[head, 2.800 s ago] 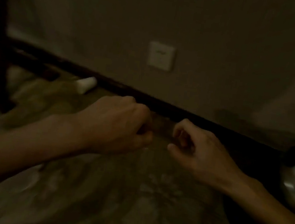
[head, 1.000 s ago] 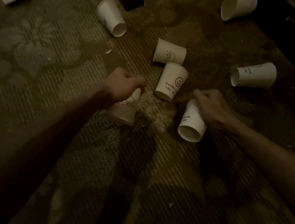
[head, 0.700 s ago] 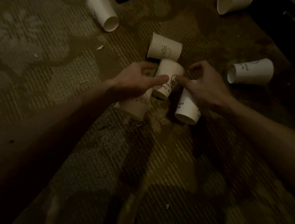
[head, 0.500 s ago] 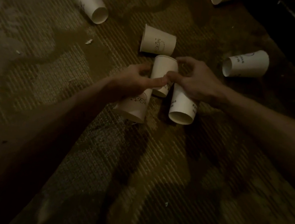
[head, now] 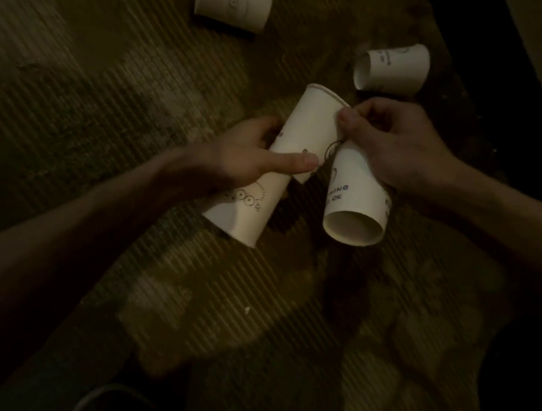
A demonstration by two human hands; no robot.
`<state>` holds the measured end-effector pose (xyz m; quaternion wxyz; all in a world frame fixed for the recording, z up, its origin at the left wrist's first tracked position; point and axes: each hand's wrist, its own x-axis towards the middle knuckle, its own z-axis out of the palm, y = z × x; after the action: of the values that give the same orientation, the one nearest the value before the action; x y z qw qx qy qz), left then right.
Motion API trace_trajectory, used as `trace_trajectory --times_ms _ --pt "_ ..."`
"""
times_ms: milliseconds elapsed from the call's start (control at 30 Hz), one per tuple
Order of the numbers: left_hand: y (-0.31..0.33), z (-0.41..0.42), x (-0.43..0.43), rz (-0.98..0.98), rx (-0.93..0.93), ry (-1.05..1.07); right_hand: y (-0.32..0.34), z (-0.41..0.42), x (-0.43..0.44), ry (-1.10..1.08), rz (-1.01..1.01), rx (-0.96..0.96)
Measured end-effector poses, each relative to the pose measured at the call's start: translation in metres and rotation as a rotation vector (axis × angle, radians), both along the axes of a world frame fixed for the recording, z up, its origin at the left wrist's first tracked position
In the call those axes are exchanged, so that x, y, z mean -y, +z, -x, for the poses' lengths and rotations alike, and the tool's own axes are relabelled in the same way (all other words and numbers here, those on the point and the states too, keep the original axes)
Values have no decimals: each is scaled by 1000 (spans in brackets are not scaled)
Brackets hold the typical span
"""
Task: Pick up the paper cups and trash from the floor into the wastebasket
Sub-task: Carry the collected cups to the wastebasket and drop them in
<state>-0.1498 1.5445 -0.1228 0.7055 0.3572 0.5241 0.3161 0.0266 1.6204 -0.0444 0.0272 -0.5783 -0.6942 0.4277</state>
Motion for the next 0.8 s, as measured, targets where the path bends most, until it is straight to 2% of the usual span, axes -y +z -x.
trace_trajectory --times_ms 133,200,500,633,800 --pt "8 -32 6 -16 -107 119 -1 -21 6 -24 -31 -16" --pt "19 -53 5 -52 -128 108 6 -38 7 -37 -58 -25" --pt "114 -195 -1 -319 -104 168 97 -164 20 -282 -284 -256" --pt "169 -254 -7 -515 -168 66 151 -230 36 -361 -489 -236" --pt "244 -332 -16 -679 -214 -223 218 -323 67 -524 -663 -244"
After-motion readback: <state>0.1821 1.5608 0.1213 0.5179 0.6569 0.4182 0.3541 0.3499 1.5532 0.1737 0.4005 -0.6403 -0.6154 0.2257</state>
